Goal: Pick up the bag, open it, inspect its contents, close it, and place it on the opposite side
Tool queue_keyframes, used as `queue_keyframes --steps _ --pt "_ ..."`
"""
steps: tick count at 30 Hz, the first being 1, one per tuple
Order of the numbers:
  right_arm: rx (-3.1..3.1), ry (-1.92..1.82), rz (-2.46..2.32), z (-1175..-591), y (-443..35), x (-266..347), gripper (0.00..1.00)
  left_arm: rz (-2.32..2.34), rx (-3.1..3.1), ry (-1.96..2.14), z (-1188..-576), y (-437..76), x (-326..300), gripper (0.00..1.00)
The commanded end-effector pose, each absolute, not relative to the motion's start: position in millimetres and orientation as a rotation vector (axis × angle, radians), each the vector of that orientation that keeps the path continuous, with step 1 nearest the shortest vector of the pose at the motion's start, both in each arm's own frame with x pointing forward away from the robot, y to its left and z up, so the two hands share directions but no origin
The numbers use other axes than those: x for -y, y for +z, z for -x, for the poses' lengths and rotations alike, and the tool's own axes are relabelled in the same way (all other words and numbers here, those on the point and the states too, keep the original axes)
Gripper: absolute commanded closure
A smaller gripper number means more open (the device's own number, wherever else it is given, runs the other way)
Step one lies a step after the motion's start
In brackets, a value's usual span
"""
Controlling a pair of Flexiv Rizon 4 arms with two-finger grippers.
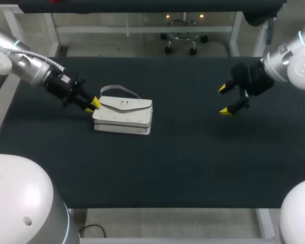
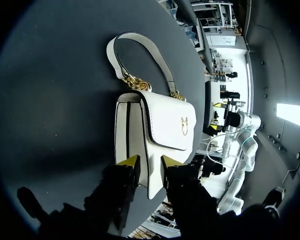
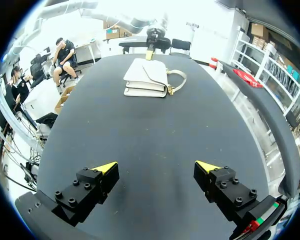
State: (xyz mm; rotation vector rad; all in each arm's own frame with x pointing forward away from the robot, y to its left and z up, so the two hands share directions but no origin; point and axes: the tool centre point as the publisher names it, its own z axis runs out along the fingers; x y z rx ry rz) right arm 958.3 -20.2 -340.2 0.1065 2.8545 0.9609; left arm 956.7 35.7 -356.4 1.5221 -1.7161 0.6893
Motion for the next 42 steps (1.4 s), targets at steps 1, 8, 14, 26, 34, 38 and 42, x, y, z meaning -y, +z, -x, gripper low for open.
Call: queue_keyframes --steps 1,8,14,26,34,38,42 --pt "-2.851 0.963 -0.106 -958 -341 20 0.00 -1.541 1.718 0.705 -949 -356 -29 0.80" --pt "-2.851 0.963 -0.106 -958 -341 20 0.00 -1.558 1.721 0.727 -944 -359 -26 1.00" --pt "-2.851 0.963 -0.106 -958 -341 20 0.00 -1.569 1.708 0.749 -941 -360 -25 1.00" --pt "-2.851 0.963 -0.106 -958 -341 20 0.00 -1.587 1.701 0.731 -933 -367 -11 1.00" --pt "-2.851 0.963 -0.106 -958 -341 20 0.00 -1.493 1.726 0.697 -926 -372 26 1.00" --pt "-2.851 0.963 -0.106 -958 -341 20 0.00 -1.496 1.709 0.715 -929 -373 41 1.00" --pt "-2.851 0.963 -0.106 -958 -341 20 0.00 -1.514 1.662 0.762 -933 -374 54 1.00"
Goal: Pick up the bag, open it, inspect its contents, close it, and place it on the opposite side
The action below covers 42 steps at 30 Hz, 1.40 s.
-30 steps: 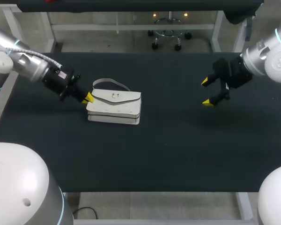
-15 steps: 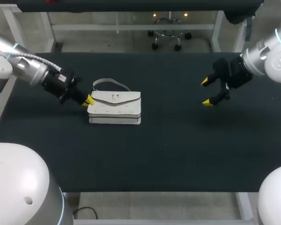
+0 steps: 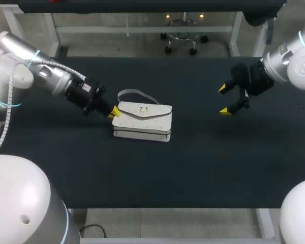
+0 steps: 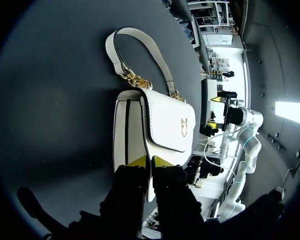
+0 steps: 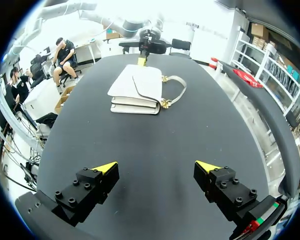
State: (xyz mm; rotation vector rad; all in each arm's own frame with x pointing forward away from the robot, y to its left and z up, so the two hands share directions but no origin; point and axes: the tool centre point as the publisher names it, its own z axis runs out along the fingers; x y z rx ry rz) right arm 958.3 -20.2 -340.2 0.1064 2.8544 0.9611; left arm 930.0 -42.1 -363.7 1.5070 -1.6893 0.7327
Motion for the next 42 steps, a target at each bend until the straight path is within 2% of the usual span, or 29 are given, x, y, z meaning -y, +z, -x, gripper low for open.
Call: queue_keyframes --steps 1,42 --pt "-2.851 0.963 -0.106 -958 -341 20 0.00 -1.523 1.643 0.777 -933 -374 57 1.00" --pt "-2.851 0.963 -0.106 -958 -341 20 0.00 -1.469 1.601 0.860 -937 -368 139 1.00"
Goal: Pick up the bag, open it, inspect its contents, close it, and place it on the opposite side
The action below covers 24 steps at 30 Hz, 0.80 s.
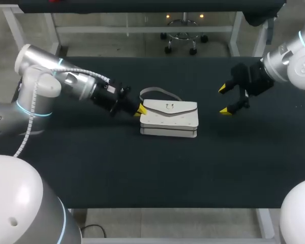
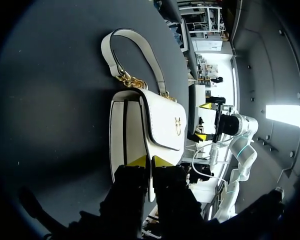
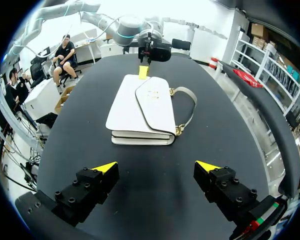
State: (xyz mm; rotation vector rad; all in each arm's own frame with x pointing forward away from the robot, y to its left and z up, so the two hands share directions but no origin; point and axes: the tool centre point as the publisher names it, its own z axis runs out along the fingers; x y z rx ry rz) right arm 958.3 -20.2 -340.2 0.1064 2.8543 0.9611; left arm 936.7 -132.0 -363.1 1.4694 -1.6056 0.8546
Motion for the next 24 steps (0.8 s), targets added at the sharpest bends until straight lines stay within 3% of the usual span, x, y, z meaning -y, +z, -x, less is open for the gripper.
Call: queue_keyframes --steps 1,11,12,14,15,24 --pt "-2.851 0.963 -0.106 -958 -341 20 0.00 -1.471 1.600 0.860 -936 -369 140 1.00" --pt "-2.851 0.963 -0.106 -958 -341 20 0.00 -1.486 1.596 0.870 -936 -369 142 1.00" --pt "-2.851 0.963 -0.106 -958 -341 20 0.00 -1.488 1.594 0.872 -936 -369 141 0.90" --pt "-2.851 0.963 -0.106 -958 -341 20 0.00 -1.488 1.589 0.879 -936 -367 140 0.36" --pt "-2.851 0.963 -0.106 -958 -341 20 0.00 -1.488 1.587 0.882 -936 -366 139 0.02" --pt "-2.851 0.963 -0.106 -958 -341 20 0.00 -1.489 1.605 0.923 -928 -347 123 0.00"
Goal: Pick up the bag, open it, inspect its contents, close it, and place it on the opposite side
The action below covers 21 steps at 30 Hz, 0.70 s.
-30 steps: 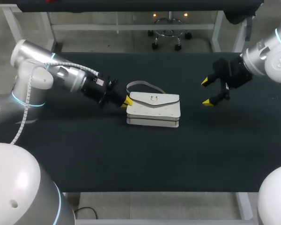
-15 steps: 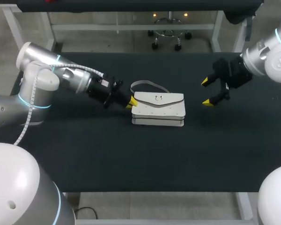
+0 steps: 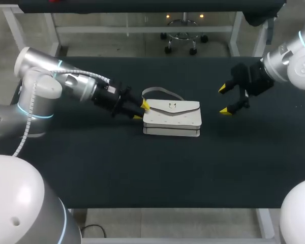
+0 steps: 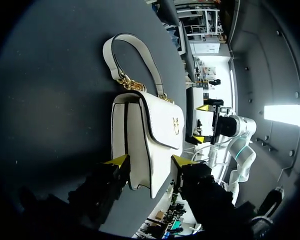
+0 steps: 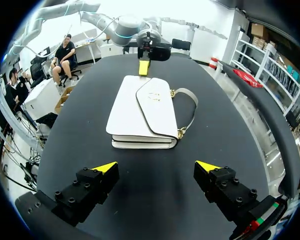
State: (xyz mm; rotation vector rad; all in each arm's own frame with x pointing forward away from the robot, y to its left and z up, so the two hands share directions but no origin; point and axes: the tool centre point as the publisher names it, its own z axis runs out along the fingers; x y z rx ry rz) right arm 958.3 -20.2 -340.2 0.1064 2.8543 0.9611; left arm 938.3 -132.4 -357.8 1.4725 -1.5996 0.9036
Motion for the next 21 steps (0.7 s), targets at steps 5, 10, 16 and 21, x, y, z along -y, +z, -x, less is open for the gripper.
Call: queue_keyframes --steps 5,10,16,21 --pt "-2.842 0.927 -0.096 -957 -336 16 0.00 -1.514 1.649 0.953 -925 -334 110 0.00" --pt "-2.823 0.878 -0.063 -954 -324 9 0.00 -1.541 1.713 0.975 -923 -323 92 0.00" --pt "-2.788 0.811 -0.029 -948 -312 -2 0.00 -1.543 1.857 0.949 -924 -311 77 0.00" --pt "-2.749 0.735 -0.009 -941 -301 -14 0.00 -1.533 2.009 0.964 -924 -298 70 0.00"
